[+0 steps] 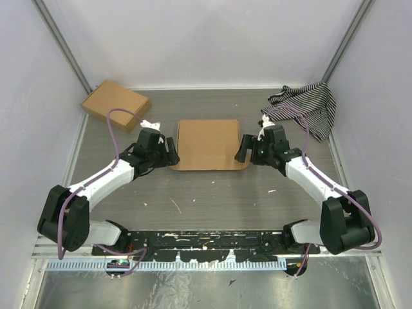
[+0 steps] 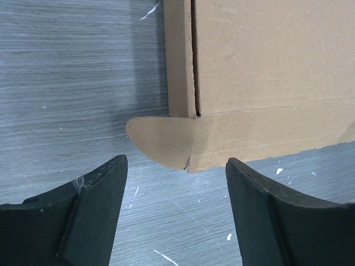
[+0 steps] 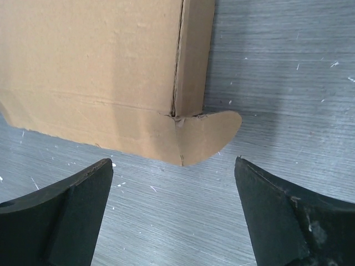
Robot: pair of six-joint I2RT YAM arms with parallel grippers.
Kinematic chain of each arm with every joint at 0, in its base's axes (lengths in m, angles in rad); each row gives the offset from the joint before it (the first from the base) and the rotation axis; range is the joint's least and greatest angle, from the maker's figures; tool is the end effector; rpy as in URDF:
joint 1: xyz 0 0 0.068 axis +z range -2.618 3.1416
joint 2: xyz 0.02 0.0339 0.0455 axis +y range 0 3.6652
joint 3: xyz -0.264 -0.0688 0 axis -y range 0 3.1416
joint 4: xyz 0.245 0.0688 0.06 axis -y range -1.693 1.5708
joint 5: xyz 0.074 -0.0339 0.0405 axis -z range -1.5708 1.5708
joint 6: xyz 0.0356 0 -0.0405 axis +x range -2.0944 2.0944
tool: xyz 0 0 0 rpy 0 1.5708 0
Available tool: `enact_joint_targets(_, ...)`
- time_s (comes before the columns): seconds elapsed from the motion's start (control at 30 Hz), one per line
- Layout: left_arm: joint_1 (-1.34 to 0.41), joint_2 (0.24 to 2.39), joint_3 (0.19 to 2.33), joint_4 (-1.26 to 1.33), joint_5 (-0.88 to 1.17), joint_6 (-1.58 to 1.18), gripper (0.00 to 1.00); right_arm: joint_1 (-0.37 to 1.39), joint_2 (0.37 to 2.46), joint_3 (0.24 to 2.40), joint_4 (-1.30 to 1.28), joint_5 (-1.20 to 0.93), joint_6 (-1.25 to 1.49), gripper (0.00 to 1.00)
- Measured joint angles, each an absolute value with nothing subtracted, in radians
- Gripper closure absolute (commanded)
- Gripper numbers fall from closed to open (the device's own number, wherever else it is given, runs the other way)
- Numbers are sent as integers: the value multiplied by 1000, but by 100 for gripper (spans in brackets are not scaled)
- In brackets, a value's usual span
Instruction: Fold the paper box
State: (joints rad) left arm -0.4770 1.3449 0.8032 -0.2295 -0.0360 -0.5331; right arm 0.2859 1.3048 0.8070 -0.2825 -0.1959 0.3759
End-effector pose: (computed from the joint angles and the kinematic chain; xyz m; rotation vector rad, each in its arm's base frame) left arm 0.2496 -0.1276 0.2195 -0.0851 2.3858 -0.4505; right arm 0.2589 0.0833 0.2273 0.0097 2.4007 0.5481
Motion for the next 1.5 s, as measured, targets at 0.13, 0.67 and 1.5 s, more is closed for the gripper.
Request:
enact_joint_targets(0.13, -480, 1364, 792, -192, -12, -546, 23, 299, 1291, 752, -236, -198, 375, 4)
enact_joint_targets(0.67, -500, 1437, 791, -133, 44, -559, 24, 394, 1359, 713, -128, -139, 360, 8)
enact_joint_targets(1.5, -509, 1491, 793, -134, 71, -524, 41, 488, 1425, 736, -125, -64, 349, 21)
